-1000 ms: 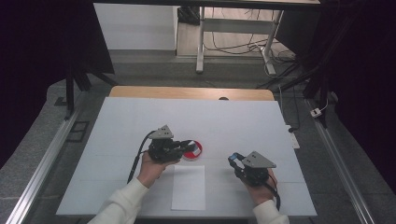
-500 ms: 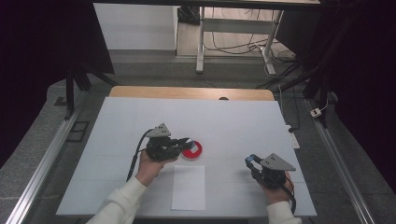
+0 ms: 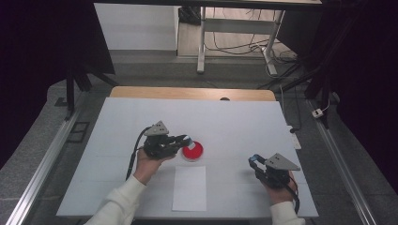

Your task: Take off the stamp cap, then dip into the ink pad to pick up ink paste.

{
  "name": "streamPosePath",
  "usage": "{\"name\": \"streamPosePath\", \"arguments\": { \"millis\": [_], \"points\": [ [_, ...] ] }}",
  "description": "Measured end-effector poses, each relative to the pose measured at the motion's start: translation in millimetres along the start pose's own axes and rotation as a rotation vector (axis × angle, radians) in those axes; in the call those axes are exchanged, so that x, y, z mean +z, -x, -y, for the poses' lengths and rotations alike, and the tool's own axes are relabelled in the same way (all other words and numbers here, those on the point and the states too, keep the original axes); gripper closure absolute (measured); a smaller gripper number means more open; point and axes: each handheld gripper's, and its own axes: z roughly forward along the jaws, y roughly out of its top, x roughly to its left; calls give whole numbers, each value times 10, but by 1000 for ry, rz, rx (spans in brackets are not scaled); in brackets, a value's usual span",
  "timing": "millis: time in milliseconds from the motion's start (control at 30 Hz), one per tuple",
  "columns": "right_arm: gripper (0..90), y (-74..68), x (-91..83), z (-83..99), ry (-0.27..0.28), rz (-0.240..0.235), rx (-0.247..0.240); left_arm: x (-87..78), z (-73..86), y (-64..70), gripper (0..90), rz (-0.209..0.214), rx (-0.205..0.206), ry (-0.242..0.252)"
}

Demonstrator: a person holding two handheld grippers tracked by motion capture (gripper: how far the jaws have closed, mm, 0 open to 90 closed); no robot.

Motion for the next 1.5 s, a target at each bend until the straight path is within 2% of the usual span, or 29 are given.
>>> {"name": "streamPosePath", "arguments": {
  "millis": [167,667,1133,1500],
  "points": [
    [659,14,-18,4,8,1,15,6,-10,-2,760,-17,23,-13],
    [659,-12,3,5,-4,-8,8,84,-17,-130,760,-56,27,-50],
    [658,-13,13,9,-15,-8,5,308,23,-217,760,-103,63,-138],
    [658,-20,15,17,-24,-4,5,436,52,-278,760,-105,75,-175]
  ]
}}
